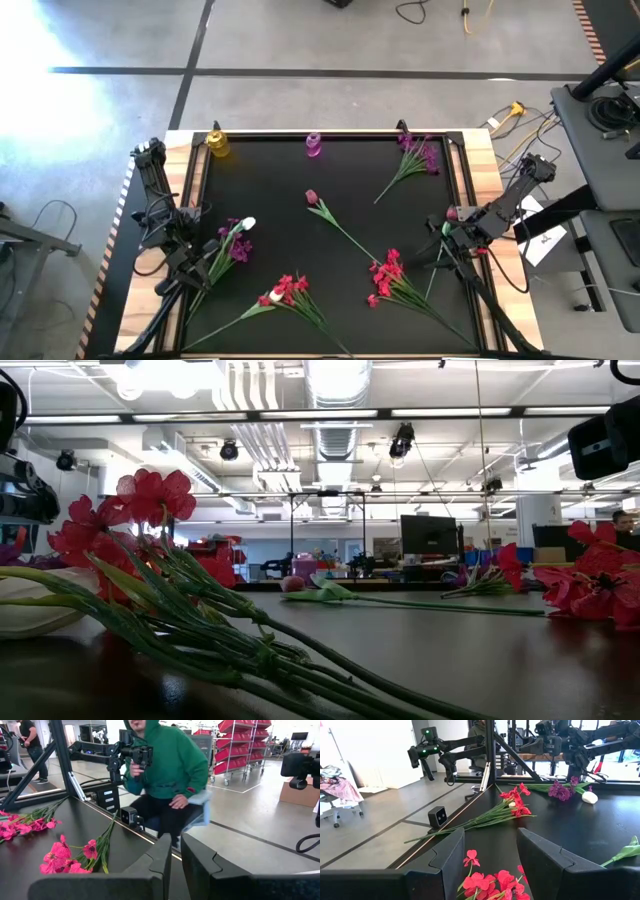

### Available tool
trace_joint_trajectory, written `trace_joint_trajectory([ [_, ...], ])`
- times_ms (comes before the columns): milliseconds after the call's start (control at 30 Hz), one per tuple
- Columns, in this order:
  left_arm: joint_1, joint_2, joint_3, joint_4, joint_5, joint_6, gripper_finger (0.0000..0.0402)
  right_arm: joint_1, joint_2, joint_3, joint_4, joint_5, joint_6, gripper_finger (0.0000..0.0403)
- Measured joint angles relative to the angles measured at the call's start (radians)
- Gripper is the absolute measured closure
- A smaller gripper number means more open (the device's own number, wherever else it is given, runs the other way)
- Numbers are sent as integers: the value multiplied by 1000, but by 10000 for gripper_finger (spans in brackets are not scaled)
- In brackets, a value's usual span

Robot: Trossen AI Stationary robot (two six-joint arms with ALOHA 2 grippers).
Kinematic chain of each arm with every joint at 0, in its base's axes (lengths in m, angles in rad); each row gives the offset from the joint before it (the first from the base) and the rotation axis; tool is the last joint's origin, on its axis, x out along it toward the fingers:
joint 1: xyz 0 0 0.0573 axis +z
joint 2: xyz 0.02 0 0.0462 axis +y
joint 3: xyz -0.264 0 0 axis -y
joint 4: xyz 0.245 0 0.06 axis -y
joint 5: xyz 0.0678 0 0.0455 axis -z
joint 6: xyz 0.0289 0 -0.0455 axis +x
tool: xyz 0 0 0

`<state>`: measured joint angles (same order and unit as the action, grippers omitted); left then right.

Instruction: Sort flowers into vase by color

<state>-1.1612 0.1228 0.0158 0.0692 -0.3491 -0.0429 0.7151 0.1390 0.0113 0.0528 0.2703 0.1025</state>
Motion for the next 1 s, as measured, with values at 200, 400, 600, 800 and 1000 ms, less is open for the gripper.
trace_joint_trajectory([
  [200,0,0,0,0,0,0,374,0,1,0,153,2,-64,229],
  [400,0,0,0,0,0,0,374,0,1,0,360,-34,17,229],
  [600,0,0,0,0,0,0,374,0,18,0,426,-67,147,229],
  [800,0,0,0,0,0,0,374,0,178,0,427,149,230,229],
  [1000,0,0,0,0,0,0,374,0,432,0,458,333,383,229],
])
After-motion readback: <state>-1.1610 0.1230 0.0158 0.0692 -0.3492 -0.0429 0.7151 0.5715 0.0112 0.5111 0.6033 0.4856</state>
